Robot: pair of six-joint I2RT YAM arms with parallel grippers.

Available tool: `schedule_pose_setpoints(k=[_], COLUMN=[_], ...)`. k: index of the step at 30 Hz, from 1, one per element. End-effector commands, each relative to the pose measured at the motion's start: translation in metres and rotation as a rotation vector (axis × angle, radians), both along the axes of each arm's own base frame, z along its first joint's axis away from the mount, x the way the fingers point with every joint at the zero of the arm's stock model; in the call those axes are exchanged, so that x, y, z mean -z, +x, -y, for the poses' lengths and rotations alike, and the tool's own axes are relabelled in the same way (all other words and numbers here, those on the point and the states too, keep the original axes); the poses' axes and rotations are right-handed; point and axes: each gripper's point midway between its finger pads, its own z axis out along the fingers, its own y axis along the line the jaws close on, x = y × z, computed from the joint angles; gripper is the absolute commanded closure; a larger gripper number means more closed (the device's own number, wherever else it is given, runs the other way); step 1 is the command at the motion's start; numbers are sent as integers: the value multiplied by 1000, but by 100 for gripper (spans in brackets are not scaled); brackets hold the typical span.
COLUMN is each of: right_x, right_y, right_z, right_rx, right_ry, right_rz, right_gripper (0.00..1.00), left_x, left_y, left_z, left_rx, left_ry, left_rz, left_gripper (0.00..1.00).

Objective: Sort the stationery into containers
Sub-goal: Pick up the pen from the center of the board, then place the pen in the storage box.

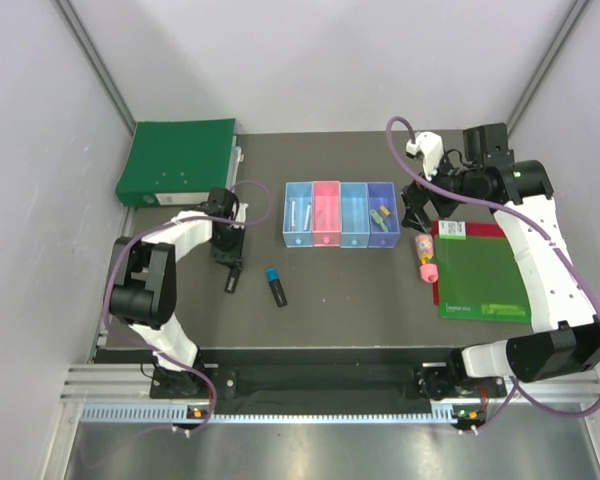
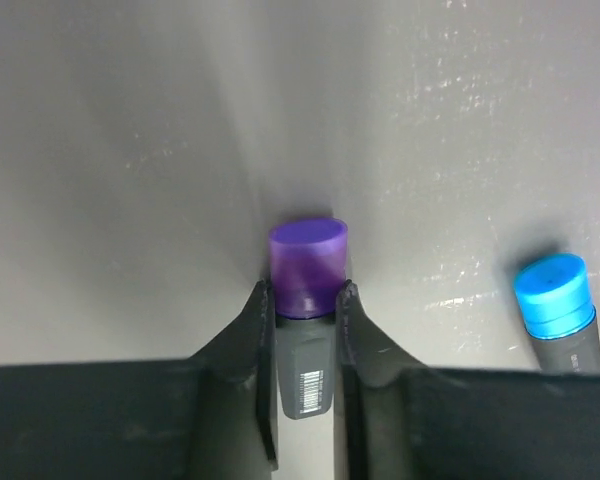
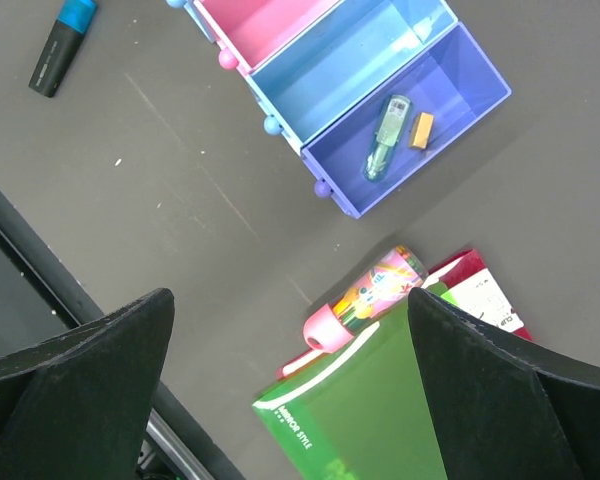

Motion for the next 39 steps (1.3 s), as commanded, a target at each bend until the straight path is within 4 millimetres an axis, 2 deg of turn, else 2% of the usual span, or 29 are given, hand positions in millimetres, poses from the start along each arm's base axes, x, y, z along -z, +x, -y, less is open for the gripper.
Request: schedule_pose_setpoints(k=[1,4,7,8,10,11,13,14,16,17,18,20,21,22,23,24,26,27,29,30,32,38,39], right_x=[1,3,5,5,7,7,7,5,2,0,-2,-6,-7,-7,-10,-12,-14,-14,-14,-13,-8,-2,-1], right_y=[0,3,3,3,4,5,7,9,12,14,15,18,18,20,22,23,25,25,24,25,23,26,26], right_z=[4,8,8,7,7,7,9,9,11,11,11,10,10,11,12,14,19,20,26,27,29,30,30], right_rx=[21,60,72,76,77,80,88,92,97,101,104,111,112,117,128,139,159,164,183,186,192,203,203], right_ry=[0,-9,-5,0,3,0,-10,-13,-21,-17,-15,-8,-8,-11,-12,-15,-28,-30,-42,-43,-50,-46,-46], right_rz=[7,-2,-11,-15,-28,-32,-36,-26,-14,-6,0,19,22,27,41,53,75,85,103,112,105,99,98], right_gripper=[0,0,0,0,0,0,0,0,0,0,1,0,0,0,0,0,0,1,0,0,0,0,0], left_x=[5,-25,-74,-97,-127,-152,-174,-196,-207,-223,-221,-234,-228,-233,-235,-230,-236,-226,-228,-216,-207,-188,-191], left_y=[-2,15,40,55,69,80,87,95,99,104,107,108,110,111,111,114,119,122,131,136,144,147,147], left_z=[7,17,29,33,40,47,60,67,86,95,106,135,148,167,179,191,216,227,240,245,254,273,278], left_rx=[25,64,121,134,170,199,243,252,272,281,282,337,314,341,357,346,374,372,374,357,344,348,342], left_ry=[-34,-81,-131,-144,-163,-180,-199,-211,-235,-256,-277,-338,-376,-416,-456,-489,-553,-571,-601,-611,-629,-677,-705], left_rz=[-29,54,174,237,321,382,433,484,494,528,514,539,509,530,529,511,541,517,536,509,497,444,445], left_gripper=[100,100,100,100,100,100,100,100,100,100,100,100,100,100,100,100,100,100,100,100,100,100,100])
